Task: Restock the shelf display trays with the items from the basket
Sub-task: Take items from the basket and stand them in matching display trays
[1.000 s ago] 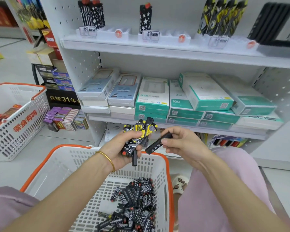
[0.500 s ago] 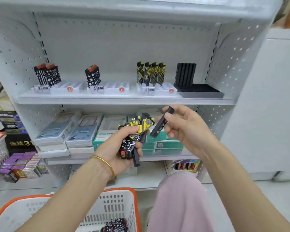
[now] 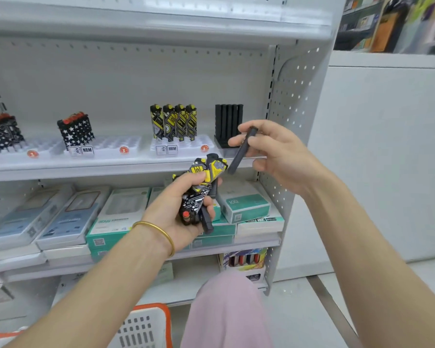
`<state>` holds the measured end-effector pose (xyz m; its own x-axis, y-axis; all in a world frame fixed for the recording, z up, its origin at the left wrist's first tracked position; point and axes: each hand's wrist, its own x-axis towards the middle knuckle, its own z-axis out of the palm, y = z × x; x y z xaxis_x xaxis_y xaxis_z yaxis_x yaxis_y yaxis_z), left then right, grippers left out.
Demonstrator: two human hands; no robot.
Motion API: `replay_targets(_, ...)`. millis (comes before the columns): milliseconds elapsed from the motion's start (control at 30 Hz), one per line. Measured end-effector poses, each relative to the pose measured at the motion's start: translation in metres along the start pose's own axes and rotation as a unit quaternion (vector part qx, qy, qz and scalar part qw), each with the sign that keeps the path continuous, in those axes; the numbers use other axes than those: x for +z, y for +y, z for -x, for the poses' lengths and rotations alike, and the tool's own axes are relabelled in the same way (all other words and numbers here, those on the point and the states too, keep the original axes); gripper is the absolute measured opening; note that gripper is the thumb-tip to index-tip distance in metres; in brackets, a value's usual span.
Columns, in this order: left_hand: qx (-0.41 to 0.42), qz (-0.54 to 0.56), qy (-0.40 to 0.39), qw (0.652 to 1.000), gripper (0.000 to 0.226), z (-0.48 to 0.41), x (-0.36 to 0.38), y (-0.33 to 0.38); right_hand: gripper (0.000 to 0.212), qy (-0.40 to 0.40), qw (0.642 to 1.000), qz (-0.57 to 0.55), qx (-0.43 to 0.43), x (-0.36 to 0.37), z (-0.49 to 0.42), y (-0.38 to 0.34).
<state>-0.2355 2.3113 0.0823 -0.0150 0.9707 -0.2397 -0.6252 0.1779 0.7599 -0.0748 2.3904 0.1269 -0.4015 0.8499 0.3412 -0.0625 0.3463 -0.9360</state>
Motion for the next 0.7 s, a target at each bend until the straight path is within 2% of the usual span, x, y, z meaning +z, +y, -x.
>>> replay_targets(133,0.005,-0.003,0.003,1.0,0.034,-0.001,0.008,0.0,0.024,-0.049,0.998,0.01,-0.031,-0.013,0.0,0.008)
replay_targets(233,0.01,-0.007,-0.001,1.0,0.039,-0.001,0.014,0.002,0.023,-0.042,0.998,-0.038,-0.035,-0.018,-0.002,0.009)
replay_targets(400,0.029,-0.019,-0.009,0.999,0.051,0.0,0.028,0.011,0.029,-0.002,0.997,-0.059,-0.057,-0.025,-0.016,0.003)
replay_targets(700,0.036,-0.063,0.011,0.997,0.027,-0.026,0.054,0.045,0.035,0.128,0.985,0.096,-0.056,-0.036,-0.076,0.002)
